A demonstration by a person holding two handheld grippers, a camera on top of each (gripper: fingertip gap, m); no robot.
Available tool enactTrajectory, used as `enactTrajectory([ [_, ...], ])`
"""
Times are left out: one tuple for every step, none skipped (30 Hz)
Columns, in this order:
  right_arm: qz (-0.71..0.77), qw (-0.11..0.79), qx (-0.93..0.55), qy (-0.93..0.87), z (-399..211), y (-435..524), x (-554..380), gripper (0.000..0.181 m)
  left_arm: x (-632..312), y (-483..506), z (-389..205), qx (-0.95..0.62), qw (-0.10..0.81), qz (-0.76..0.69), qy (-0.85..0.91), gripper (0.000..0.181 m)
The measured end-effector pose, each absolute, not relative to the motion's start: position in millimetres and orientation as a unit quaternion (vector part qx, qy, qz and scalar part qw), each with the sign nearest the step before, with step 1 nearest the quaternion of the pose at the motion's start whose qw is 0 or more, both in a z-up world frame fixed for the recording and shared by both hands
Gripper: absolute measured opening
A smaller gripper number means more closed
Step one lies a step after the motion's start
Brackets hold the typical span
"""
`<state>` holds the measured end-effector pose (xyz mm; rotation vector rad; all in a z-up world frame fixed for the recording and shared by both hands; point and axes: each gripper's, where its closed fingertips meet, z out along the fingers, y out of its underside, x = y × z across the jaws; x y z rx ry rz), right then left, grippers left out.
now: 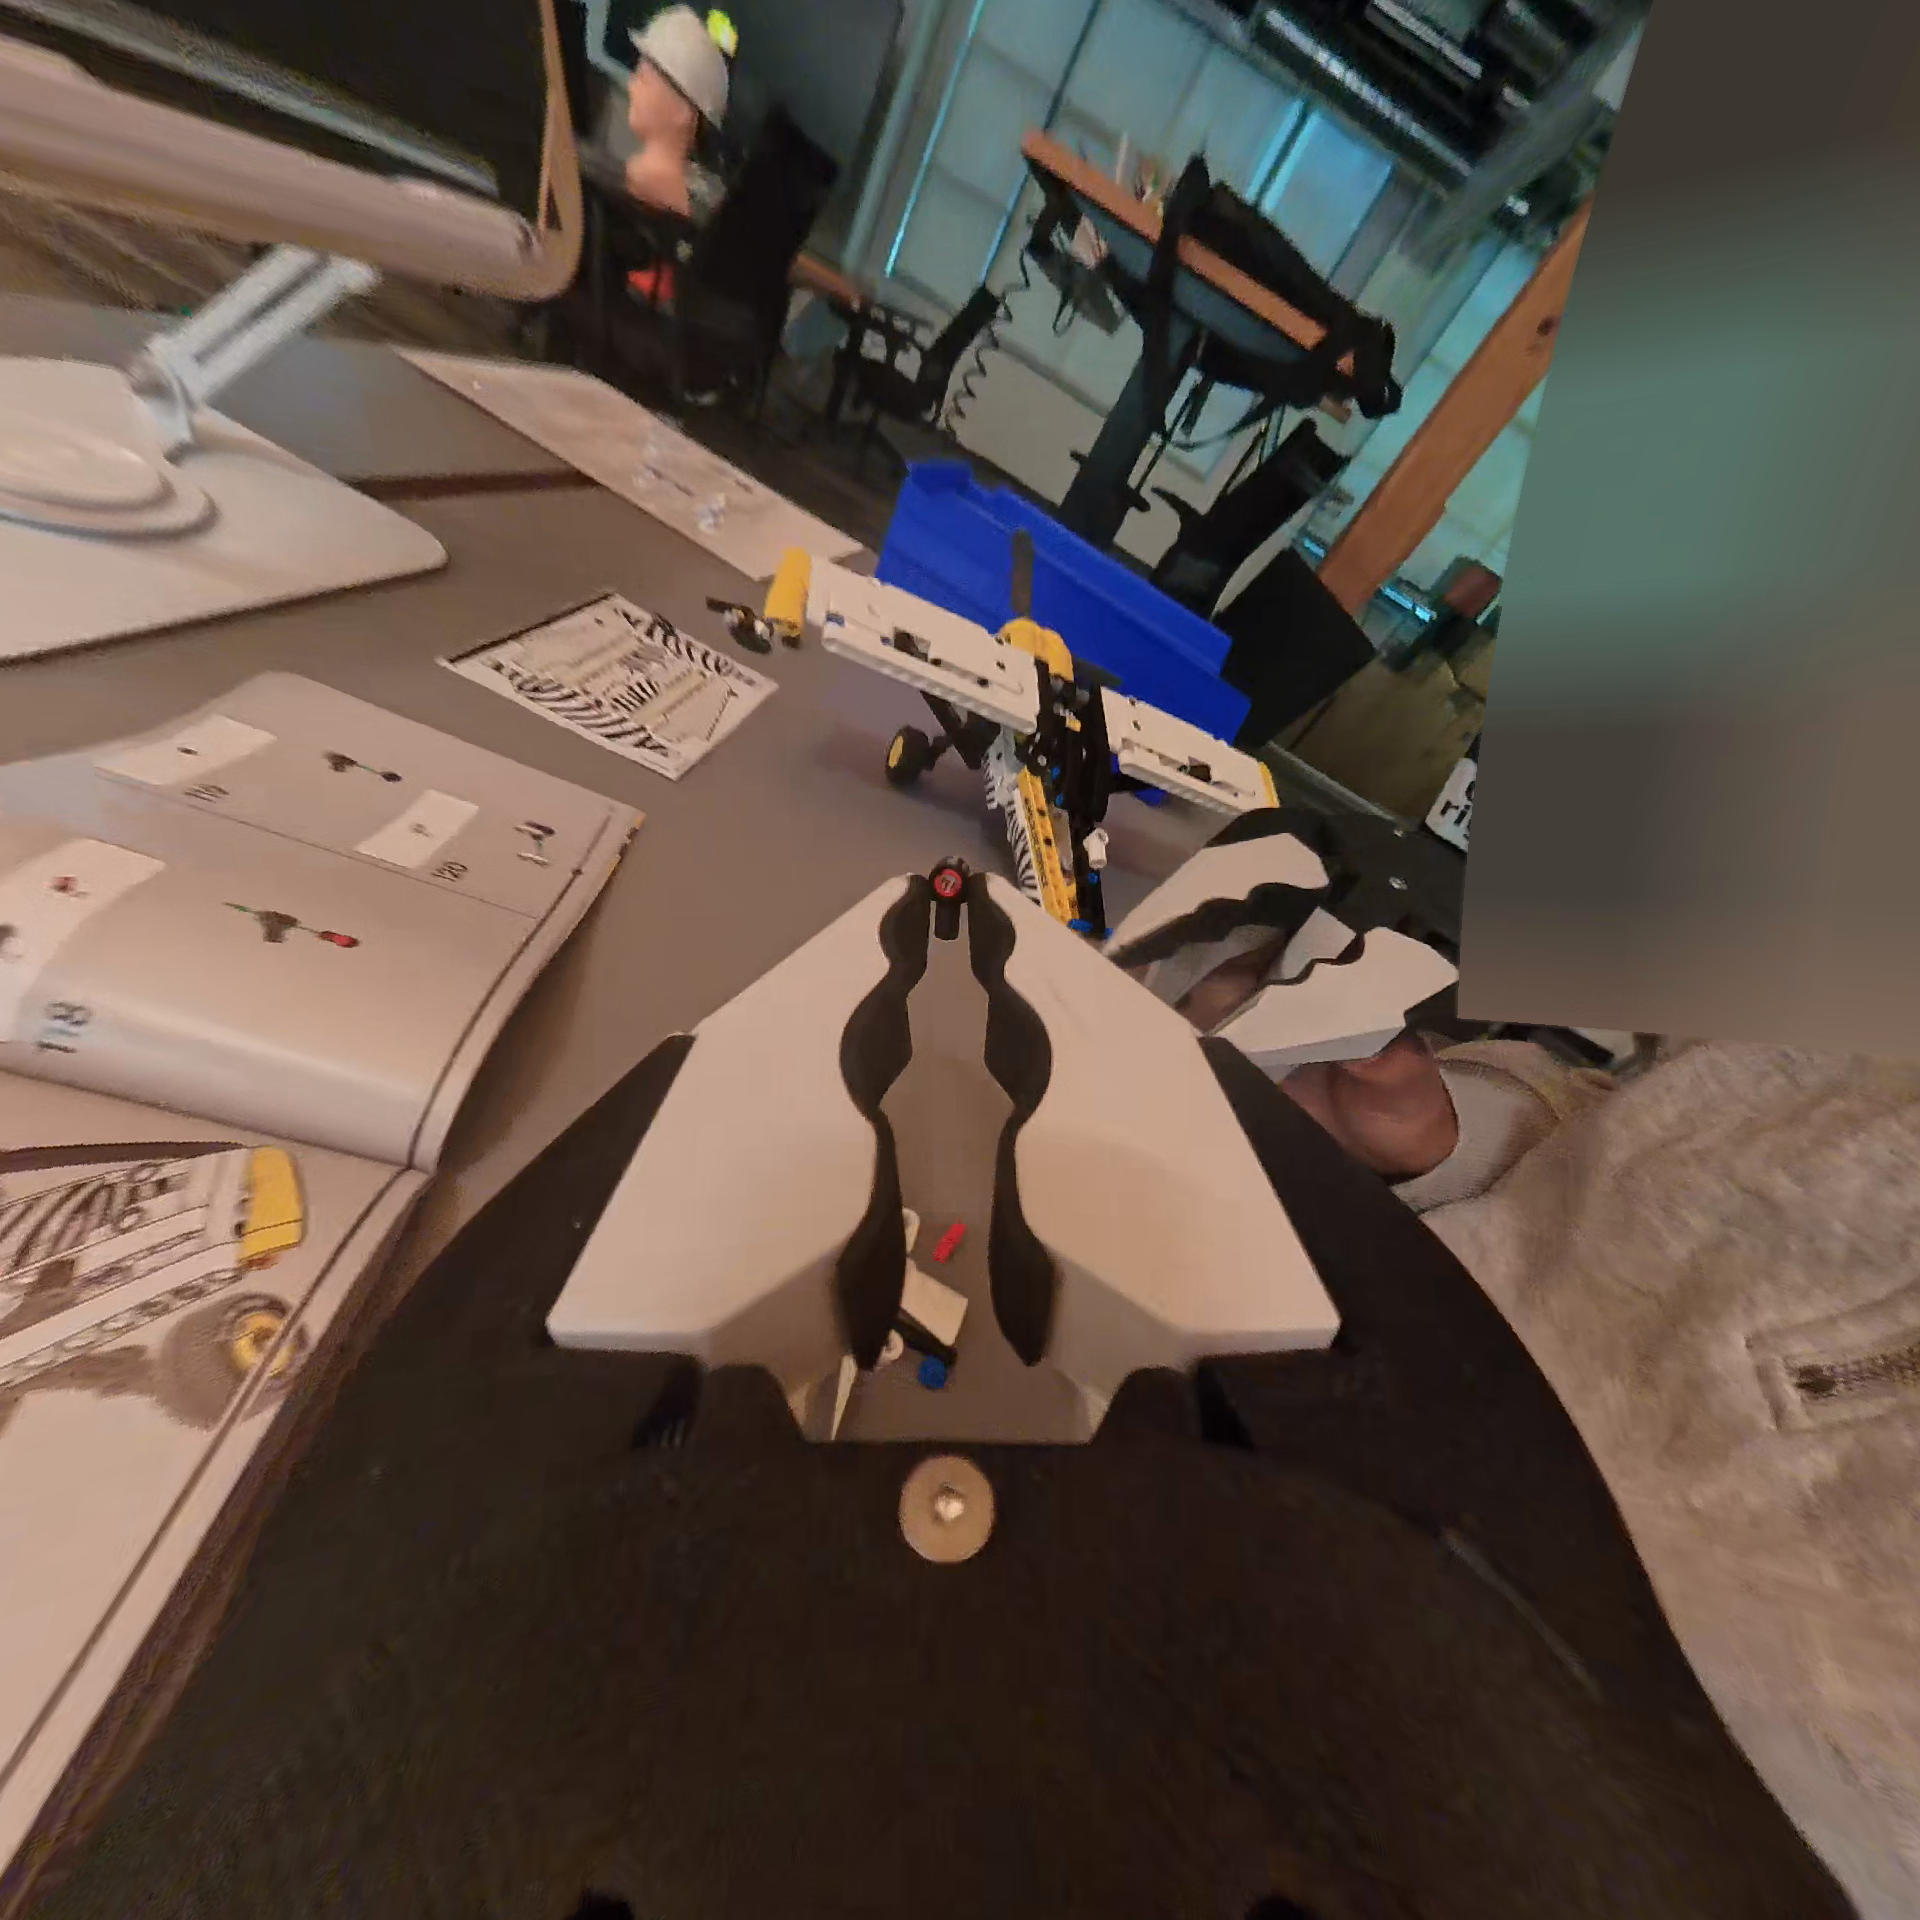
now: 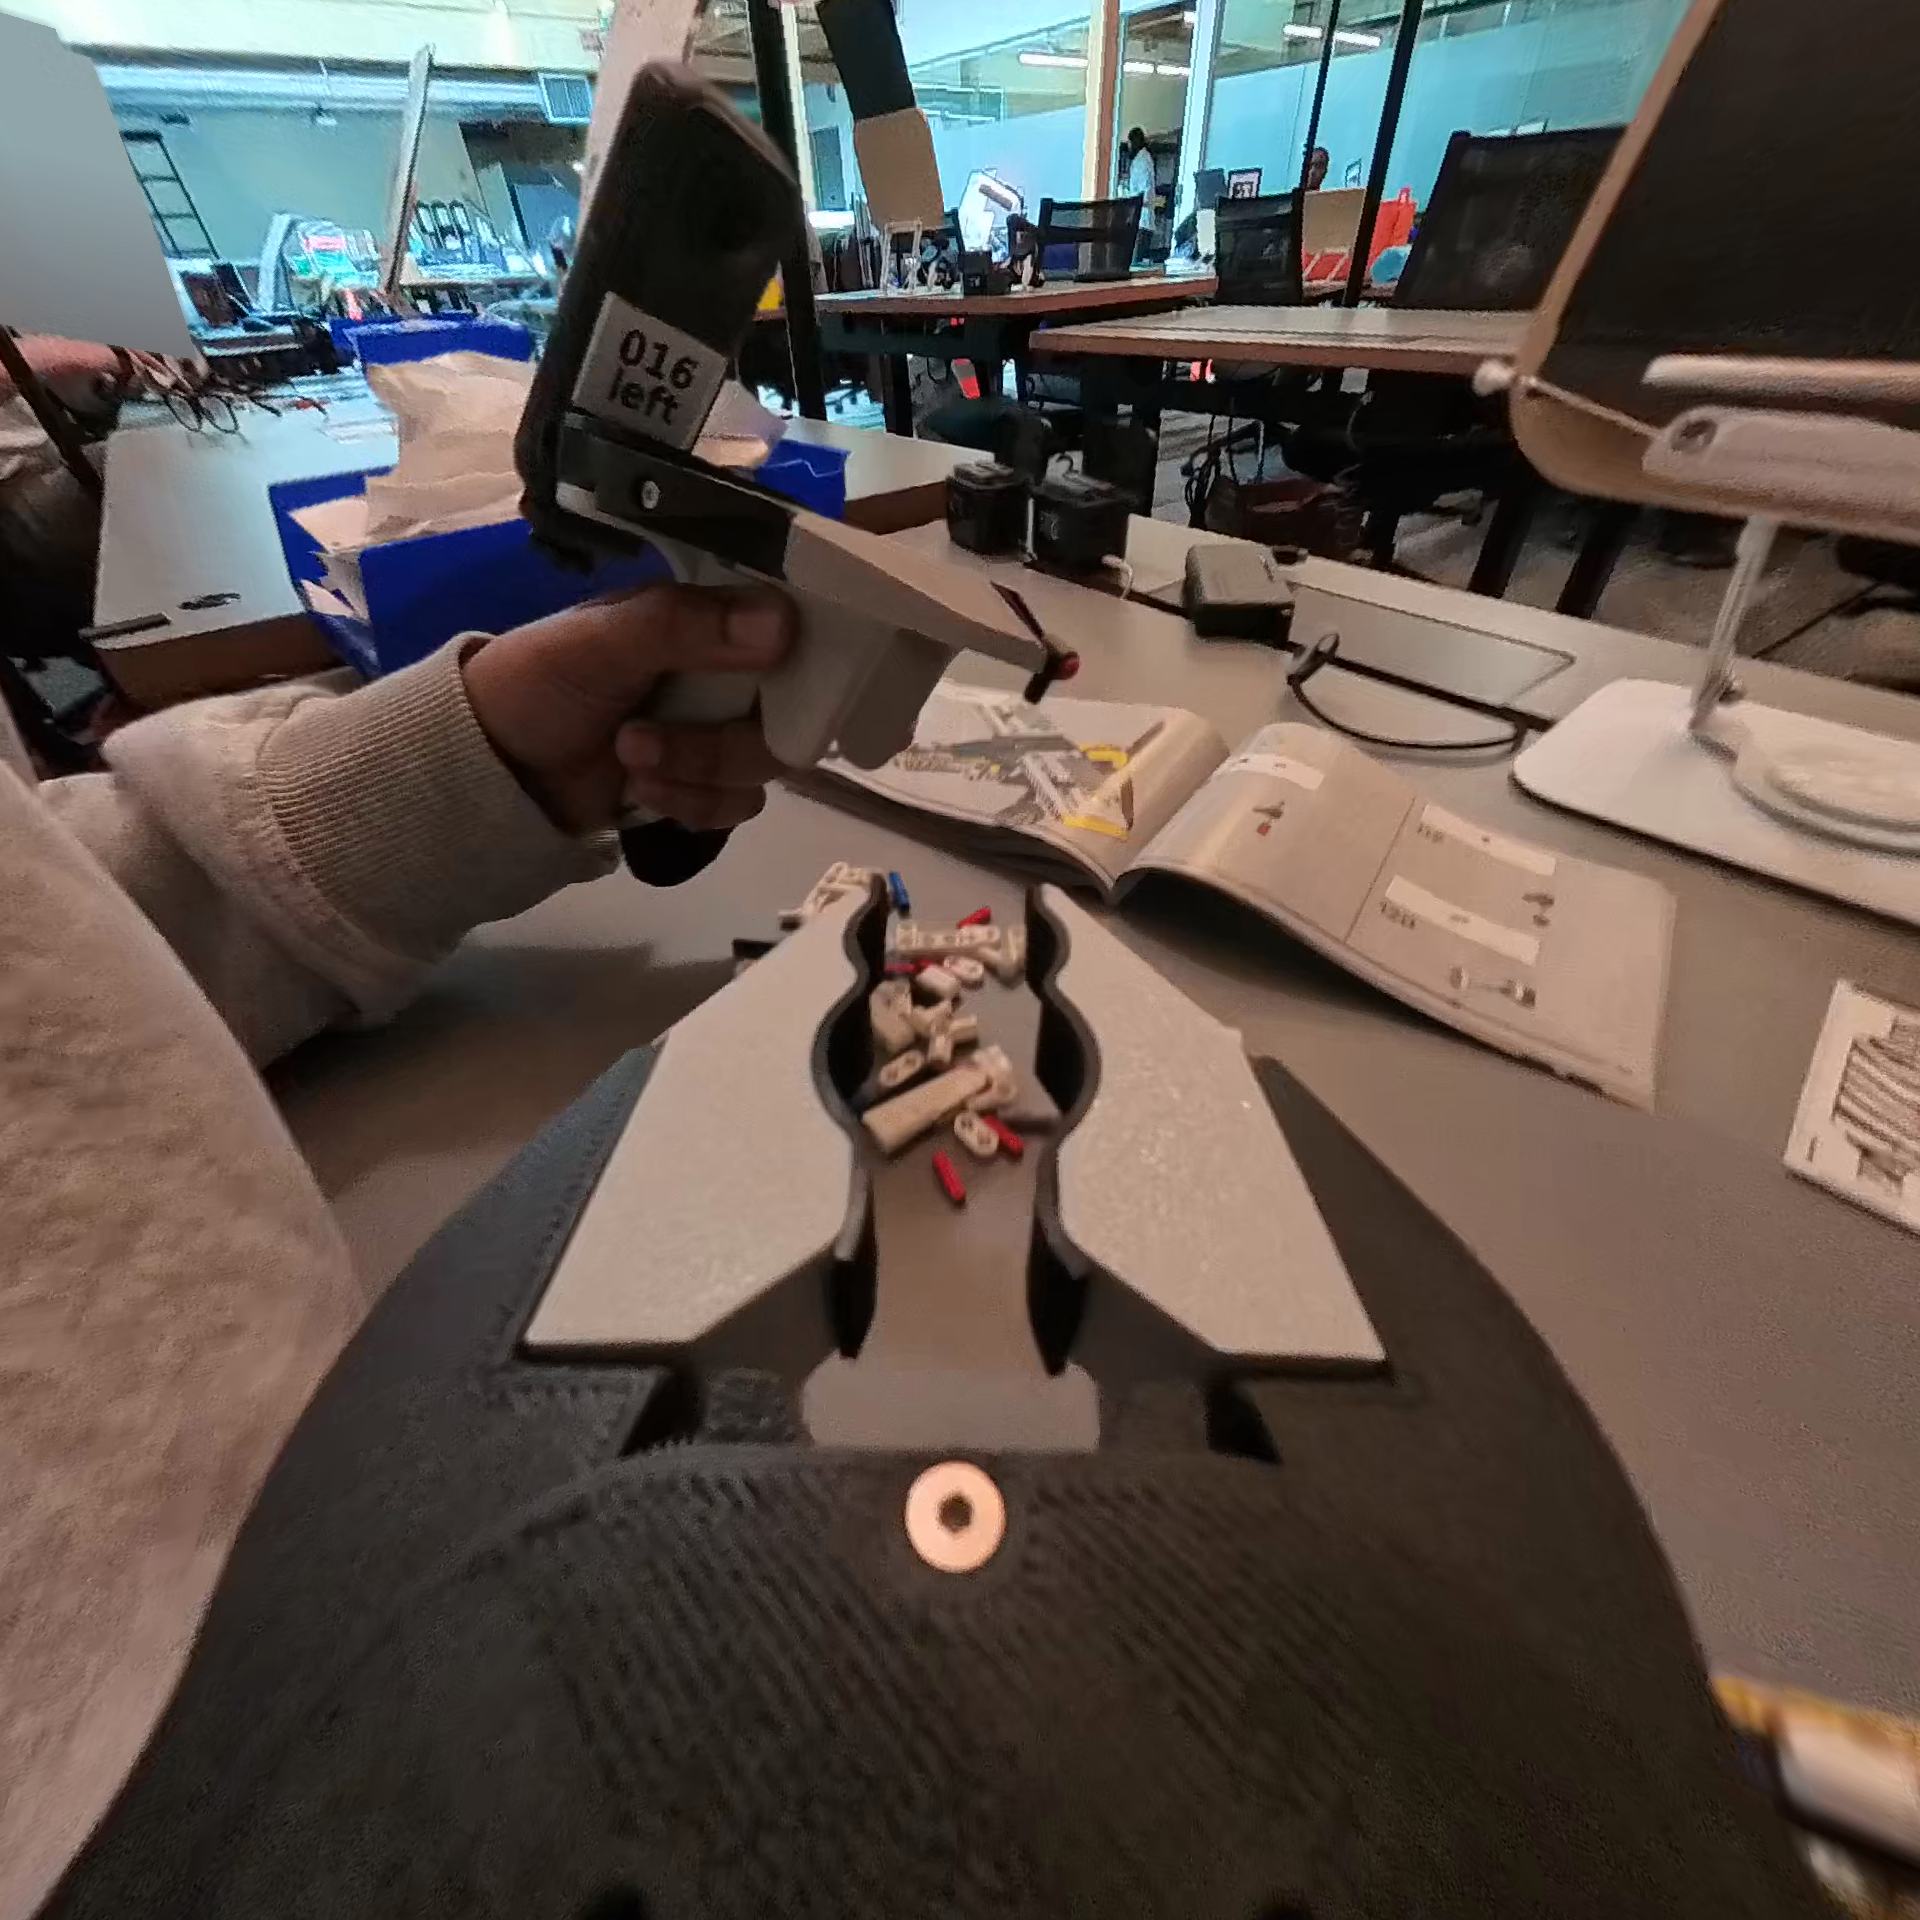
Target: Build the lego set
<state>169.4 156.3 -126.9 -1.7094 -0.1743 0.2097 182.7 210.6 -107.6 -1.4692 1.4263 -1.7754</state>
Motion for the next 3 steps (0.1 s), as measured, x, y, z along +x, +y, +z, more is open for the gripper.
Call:
enactTrajectory([
  [0.088, 0.652, -0.749, -0.082, -122.6, 164.1, 167.4, 0.030, 178.1, 215.2, -104.4, -0.528, 0.216, -0.647, 0.506, 0.006],
  [0.088, 0.657, -0.744, -0.087, -117.4, 172.1, 164.6, 0.033, 173.2, 219.3, -100.9, -0.526, 0.218, -0.656, 0.495, 0.006],
  [0.090, 0.664, -0.737, -0.092, -111.9, 180.4, 161.5, 0.036, 168.4, 223.2, -96.9, -0.521, 0.221, -0.666, 0.485, 0.006],
])
